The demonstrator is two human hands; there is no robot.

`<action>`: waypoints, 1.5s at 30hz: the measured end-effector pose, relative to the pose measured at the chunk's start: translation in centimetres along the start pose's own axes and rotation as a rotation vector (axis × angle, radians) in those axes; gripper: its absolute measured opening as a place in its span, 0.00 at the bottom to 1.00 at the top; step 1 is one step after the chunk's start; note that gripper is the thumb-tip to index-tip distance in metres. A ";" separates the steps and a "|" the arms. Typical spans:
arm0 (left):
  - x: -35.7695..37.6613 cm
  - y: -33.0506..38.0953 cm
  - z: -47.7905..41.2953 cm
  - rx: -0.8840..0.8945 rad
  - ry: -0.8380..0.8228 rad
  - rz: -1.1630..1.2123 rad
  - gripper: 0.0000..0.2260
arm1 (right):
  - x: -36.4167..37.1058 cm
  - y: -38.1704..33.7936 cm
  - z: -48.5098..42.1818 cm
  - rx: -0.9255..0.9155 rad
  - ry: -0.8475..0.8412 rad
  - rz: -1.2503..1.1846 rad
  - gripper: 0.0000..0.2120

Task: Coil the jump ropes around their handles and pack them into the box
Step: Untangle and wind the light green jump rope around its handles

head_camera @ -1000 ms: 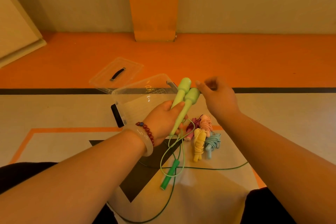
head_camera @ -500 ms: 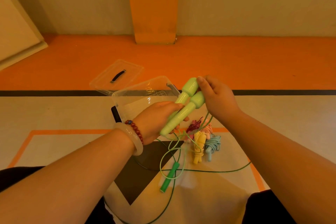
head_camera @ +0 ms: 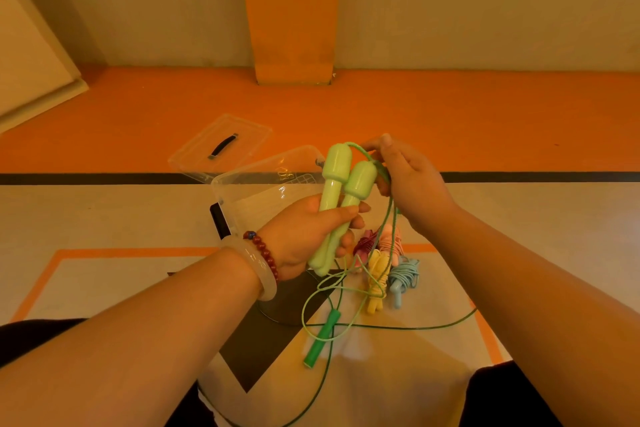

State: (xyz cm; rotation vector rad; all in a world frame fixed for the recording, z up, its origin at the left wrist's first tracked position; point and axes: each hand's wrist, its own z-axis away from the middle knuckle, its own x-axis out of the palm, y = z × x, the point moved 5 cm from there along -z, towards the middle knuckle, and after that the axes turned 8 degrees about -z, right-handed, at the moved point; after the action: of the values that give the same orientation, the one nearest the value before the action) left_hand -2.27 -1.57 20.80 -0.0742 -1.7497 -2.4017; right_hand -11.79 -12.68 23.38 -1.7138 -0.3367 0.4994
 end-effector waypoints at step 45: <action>-4.3 2.9 -2.1 0.150 0.408 0.573 0.11 | 7.4 2.2 5.7 0.259 -0.339 -0.050 0.12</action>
State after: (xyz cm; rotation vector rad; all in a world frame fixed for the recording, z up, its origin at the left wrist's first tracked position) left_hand 2.57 -3.91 22.25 -0.0518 -1.4620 -1.7314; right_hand -8.38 -4.68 19.36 -1.3658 -0.5323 0.7646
